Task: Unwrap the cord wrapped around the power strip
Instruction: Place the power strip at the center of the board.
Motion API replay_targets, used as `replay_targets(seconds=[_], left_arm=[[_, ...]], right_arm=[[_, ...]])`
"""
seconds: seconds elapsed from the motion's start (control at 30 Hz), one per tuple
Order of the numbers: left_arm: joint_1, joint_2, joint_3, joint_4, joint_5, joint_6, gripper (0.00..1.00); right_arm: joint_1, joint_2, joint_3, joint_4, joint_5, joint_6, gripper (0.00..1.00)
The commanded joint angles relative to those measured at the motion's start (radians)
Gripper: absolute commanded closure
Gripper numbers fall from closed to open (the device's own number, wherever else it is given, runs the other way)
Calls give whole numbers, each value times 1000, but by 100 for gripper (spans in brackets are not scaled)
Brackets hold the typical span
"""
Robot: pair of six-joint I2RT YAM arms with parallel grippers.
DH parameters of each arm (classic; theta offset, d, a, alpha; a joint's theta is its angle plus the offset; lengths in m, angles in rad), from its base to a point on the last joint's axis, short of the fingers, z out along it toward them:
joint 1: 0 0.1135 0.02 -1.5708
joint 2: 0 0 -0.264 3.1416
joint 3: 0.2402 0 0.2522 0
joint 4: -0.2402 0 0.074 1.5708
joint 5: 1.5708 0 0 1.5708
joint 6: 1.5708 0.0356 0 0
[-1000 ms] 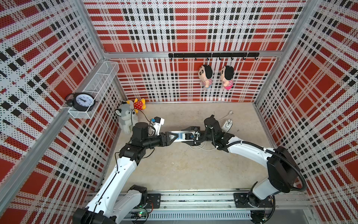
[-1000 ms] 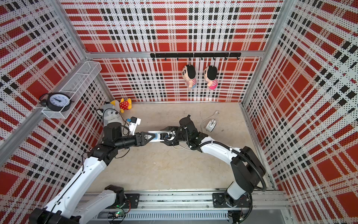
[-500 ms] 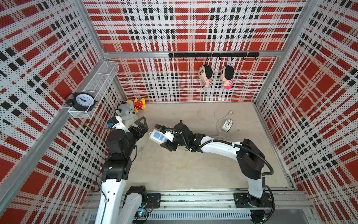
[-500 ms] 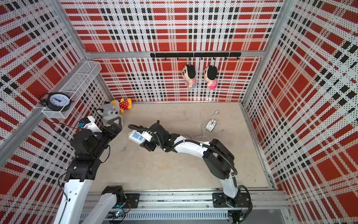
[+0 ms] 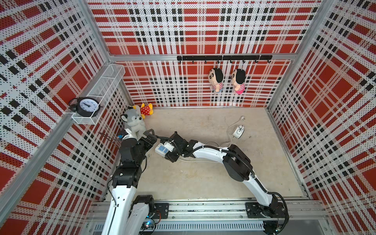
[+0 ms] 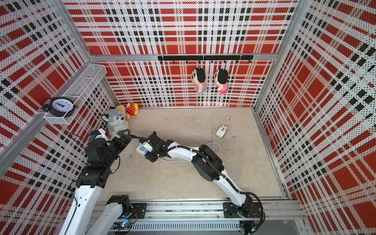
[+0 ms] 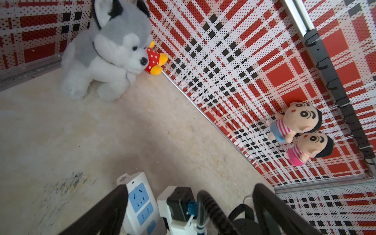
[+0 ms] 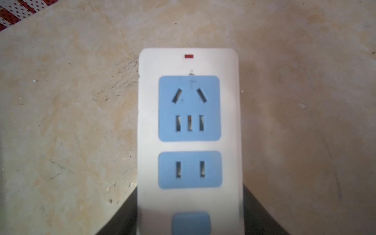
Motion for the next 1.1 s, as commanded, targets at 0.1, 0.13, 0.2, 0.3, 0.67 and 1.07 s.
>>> replay_targets(seconds=[0.1, 0.13, 0.2, 0.3, 0.67, 1.07], left_arm=[[7, -20, -24, 9, -26, -4, 2], [6, -19, -25, 9, -26, -5, 2], [6, -19, -28, 10, -26, -2, 2], [7, -21, -26, 8, -30, -1, 1], [3, -15, 55, -18, -67, 87, 0], [-482, 78, 96, 64, -373, 182, 9]], right_arm=[[21, 74, 102, -93, 45, 9, 70], [23, 85, 113, -101, 50, 7, 69], [27, 106, 133, -106, 60, 6, 63], [34, 124, 146, -100, 57, 1, 46], [25, -31, 130, -52, 30, -25, 0], [-201, -724, -593, 98, 276, 208, 11]])
